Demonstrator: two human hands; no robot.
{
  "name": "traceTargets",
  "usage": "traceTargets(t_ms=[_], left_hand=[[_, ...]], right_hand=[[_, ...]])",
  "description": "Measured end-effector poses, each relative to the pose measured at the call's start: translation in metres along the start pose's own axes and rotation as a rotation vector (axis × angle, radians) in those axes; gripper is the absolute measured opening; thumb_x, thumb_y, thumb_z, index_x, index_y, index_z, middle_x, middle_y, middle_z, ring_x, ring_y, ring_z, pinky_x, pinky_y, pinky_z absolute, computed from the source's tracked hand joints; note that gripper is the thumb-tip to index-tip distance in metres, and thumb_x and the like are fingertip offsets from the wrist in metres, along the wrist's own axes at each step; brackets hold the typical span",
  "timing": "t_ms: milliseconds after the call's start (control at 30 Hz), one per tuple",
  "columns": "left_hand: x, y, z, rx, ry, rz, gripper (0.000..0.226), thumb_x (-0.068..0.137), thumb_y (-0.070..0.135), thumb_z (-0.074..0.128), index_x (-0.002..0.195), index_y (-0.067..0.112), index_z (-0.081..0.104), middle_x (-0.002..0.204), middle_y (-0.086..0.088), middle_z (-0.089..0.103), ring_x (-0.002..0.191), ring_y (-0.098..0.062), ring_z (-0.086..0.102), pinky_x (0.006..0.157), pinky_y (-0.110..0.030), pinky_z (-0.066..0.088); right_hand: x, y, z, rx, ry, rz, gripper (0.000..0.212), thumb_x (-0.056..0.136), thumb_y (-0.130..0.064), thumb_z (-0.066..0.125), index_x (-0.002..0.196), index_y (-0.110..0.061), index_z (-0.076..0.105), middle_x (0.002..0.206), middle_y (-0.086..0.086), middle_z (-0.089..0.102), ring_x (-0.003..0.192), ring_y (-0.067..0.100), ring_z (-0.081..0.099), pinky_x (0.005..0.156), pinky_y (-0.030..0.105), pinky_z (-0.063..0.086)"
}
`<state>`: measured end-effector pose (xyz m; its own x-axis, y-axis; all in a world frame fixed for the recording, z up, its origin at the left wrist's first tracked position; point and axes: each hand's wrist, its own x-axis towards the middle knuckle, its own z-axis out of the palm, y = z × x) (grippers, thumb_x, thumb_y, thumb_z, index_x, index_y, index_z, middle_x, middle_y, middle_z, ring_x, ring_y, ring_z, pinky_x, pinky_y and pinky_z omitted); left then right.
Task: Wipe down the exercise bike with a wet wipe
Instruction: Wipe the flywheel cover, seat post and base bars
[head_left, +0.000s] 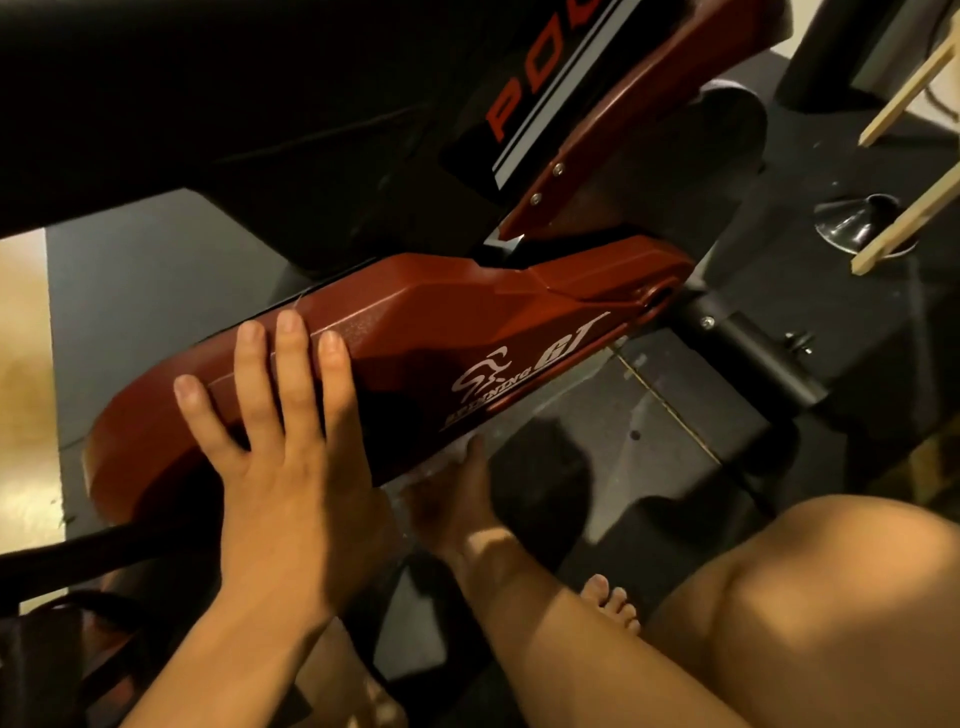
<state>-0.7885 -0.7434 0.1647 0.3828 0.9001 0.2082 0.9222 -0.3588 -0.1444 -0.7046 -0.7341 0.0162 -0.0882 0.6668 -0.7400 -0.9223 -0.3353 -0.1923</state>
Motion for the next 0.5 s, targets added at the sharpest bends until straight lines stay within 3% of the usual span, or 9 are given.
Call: traceTargets(t_ms=[100, 200, 267, 333, 400, 500], left_hand=[[-0.001, -0.003, -0.002, 0.005, 0.005, 0.009, 0.115, 0.057, 0.022, 0.074, 0.153, -0.002, 0.015, 0.160, -0.028, 0.006, 0.149, -0.046, -0.004, 0.114, -0.060, -0.017], [0.000, -0.002, 0.000, 0.003, 0.011, 0.024, 0.111, 0.058, 0.015, 0.070, 0.153, -0.001, 0.015, 0.161, -0.026, 0.005, 0.149, -0.045, -0.004, 0.114, -0.058, -0.019], [0.001, -0.002, 0.003, -0.004, 0.022, 0.020, 0.107, 0.058, 0.011, 0.069, 0.151, -0.002, 0.018, 0.160, -0.025, 0.009, 0.149, -0.046, -0.001, 0.114, -0.058, -0.019], [0.001, -0.003, 0.004, -0.002, 0.017, 0.004, 0.106, 0.057, 0.010, 0.068, 0.150, -0.003, 0.019, 0.159, -0.025, 0.010, 0.148, -0.046, 0.000, 0.114, -0.060, -0.018], [0.000, -0.002, 0.004, 0.000, 0.008, 0.009, 0.106, 0.057, 0.011, 0.067, 0.150, -0.003, 0.019, 0.158, -0.025, 0.011, 0.148, -0.046, 0.000, 0.114, -0.061, -0.017], [0.001, -0.002, 0.004, -0.009, 0.047, 0.025, 0.105, 0.058, 0.014, 0.068, 0.150, -0.002, 0.019, 0.158, -0.025, 0.011, 0.148, -0.047, 0.001, 0.114, -0.061, -0.016]], right_hand=[[0.008, -0.034, -0.001, 0.165, 0.131, -0.049, 0.075, 0.091, -0.074, 0.031, 0.120, -0.011, 0.059, 0.119, 0.015, 0.065, 0.119, 0.033, 0.058, 0.110, 0.046, 0.040], [0.012, -0.147, -0.013, 0.501, 0.149, -0.296, 0.076, 0.091, -0.071, 0.033, 0.136, -0.011, 0.050, 0.126, 0.014, 0.062, 0.118, 0.034, 0.058, 0.105, 0.045, 0.044], [0.010, -0.190, -0.013, 0.416, 0.127, -0.423, 0.078, 0.092, -0.072, 0.031, 0.141, -0.014, 0.045, 0.133, 0.012, 0.059, 0.121, 0.031, 0.056, 0.106, 0.043, 0.043], [0.013, -0.190, -0.007, 0.314, 0.093, -0.532, 0.071, 0.094, -0.070, 0.027, 0.138, -0.018, 0.048, 0.133, 0.007, 0.058, 0.121, 0.029, 0.056, 0.108, 0.045, 0.041], [0.017, -0.163, 0.004, 0.283, 0.065, -0.505, 0.067, 0.094, -0.070, 0.027, 0.131, -0.019, 0.052, 0.129, 0.005, 0.060, 0.117, 0.028, 0.057, 0.108, 0.045, 0.041], [0.021, -0.104, 0.006, 0.311, 0.200, -0.238, 0.065, 0.091, -0.070, 0.039, 0.128, -0.020, 0.055, 0.122, 0.010, 0.065, 0.110, 0.032, 0.062, 0.100, 0.045, 0.049]])
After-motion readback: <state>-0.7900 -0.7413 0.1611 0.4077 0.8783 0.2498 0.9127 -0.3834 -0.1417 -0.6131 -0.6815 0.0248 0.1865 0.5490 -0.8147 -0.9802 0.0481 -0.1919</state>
